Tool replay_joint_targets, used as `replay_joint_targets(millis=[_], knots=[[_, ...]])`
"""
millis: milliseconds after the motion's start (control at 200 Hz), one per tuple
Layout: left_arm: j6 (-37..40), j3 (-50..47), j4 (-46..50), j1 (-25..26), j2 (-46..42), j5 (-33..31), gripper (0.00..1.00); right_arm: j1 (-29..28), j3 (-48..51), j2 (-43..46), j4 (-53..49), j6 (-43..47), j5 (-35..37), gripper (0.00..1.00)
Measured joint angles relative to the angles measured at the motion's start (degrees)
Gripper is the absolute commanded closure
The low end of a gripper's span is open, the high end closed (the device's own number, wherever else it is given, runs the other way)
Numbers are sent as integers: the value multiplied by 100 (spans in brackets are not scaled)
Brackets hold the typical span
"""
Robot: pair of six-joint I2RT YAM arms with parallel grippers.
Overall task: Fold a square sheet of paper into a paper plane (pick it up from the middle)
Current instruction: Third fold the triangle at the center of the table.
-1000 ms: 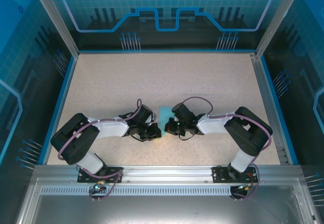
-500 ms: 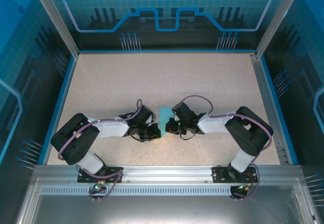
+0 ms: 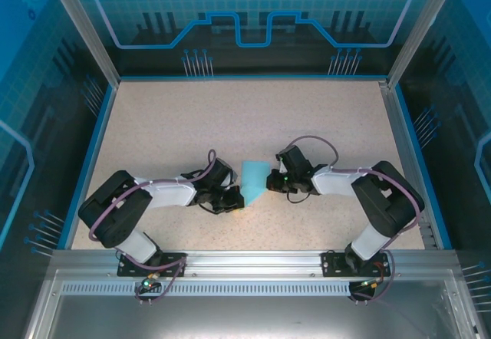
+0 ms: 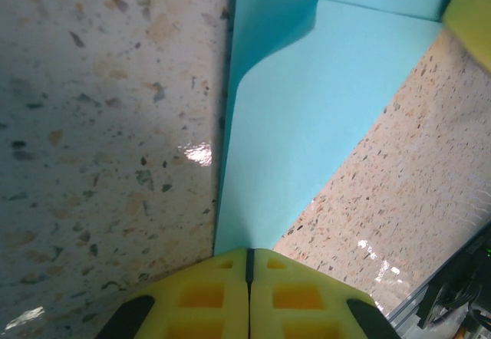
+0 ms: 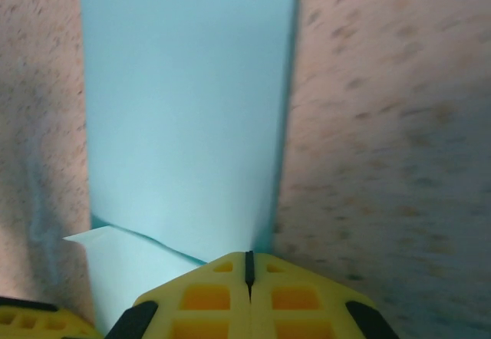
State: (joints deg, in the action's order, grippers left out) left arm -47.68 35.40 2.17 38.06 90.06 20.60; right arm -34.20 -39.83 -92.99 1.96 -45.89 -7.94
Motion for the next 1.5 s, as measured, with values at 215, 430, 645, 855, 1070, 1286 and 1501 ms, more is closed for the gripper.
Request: replay_joint_targets(millis=[215, 430, 645, 855, 1070, 1286, 1501], knots=[[0, 9, 17, 2, 0, 0, 94, -367, -46, 546, -227, 92, 282, 95], [0, 13, 28, 4, 0, -2, 94, -970, -101, 184, 11, -177, 101, 96], [4, 24, 50, 4, -2, -20, 94, -966, -168, -278, 170, -361, -42, 96], [120, 98, 225, 7, -35, -72, 92, -966, -229, -367, 195, -498, -59, 97], [306, 127, 719, 9, -367, -153, 89, -964, -284, -389, 98, -686, -31, 97], [413, 129, 793, 9, -396, -120, 89, -964, -306, -409, 66, -754, -26, 97], [413, 208, 765, 9, -365, -66, 90, -964, -363, -452, 37, -778, -28, 97]])
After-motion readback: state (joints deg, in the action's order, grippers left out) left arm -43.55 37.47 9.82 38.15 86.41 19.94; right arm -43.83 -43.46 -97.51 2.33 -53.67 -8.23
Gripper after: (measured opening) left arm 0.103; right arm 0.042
